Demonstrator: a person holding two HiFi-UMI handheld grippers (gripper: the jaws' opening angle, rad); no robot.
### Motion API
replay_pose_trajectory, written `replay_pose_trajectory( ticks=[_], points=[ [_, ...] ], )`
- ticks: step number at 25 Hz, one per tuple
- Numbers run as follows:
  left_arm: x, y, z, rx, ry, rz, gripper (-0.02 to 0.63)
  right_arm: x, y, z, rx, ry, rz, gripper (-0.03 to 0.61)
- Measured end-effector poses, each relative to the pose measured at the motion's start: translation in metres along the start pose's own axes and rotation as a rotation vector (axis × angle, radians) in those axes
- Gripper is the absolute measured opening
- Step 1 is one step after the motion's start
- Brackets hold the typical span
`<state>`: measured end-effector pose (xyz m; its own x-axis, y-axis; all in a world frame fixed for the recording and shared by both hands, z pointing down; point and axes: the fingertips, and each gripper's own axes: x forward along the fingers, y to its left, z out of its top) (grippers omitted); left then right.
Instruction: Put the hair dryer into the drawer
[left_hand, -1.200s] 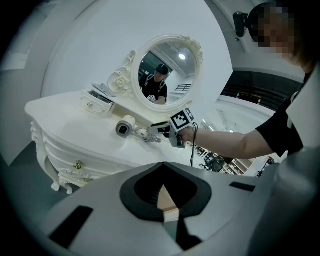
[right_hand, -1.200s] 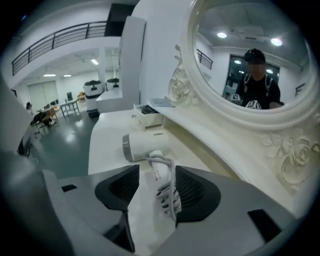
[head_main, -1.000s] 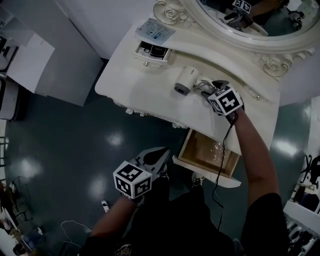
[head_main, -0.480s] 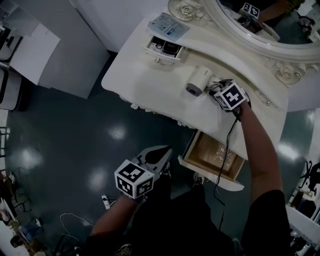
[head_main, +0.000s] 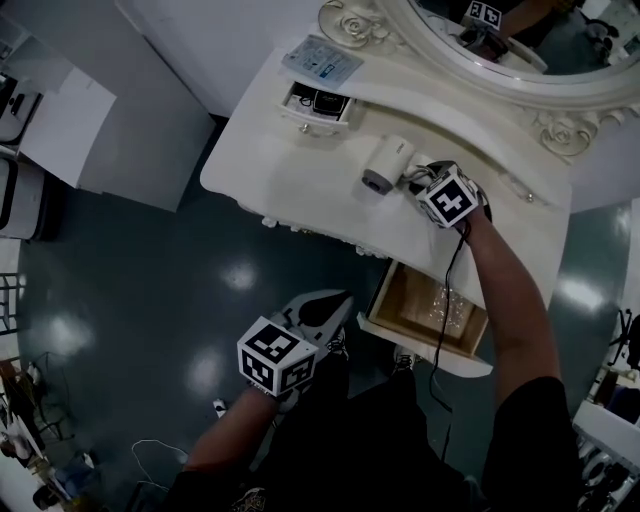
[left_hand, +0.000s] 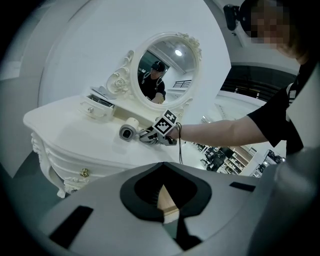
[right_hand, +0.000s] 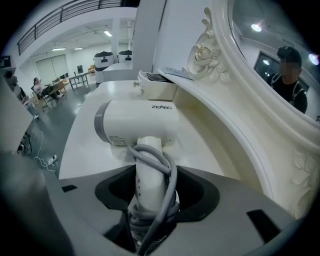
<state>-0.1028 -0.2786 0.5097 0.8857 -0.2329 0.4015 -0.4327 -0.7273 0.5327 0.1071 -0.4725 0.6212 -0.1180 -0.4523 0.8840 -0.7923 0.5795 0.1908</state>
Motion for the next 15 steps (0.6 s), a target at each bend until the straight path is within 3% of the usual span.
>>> replay_pose_trajectory(
  ticks=[3, 9, 15],
  points=[
    [0.000, -0.007, 0.000, 0.016, 0.009, -0.010, 0.003, -0.010, 0.010, 0.000, -0.032, -0.024, -0.008, 0.239],
    [0.002, -0.021, -0.005, 0.033, 0.027, -0.034, 0.003, -0.046, 0.021, -0.001, 0.032, -0.121, -0.019, 0.239],
    [0.010, -0.050, -0.004, 0.071, 0.030, -0.085, 0.003, -0.096, 0.033, -0.010, 0.015, -0.171, -0.044, 0.239]
  ],
)
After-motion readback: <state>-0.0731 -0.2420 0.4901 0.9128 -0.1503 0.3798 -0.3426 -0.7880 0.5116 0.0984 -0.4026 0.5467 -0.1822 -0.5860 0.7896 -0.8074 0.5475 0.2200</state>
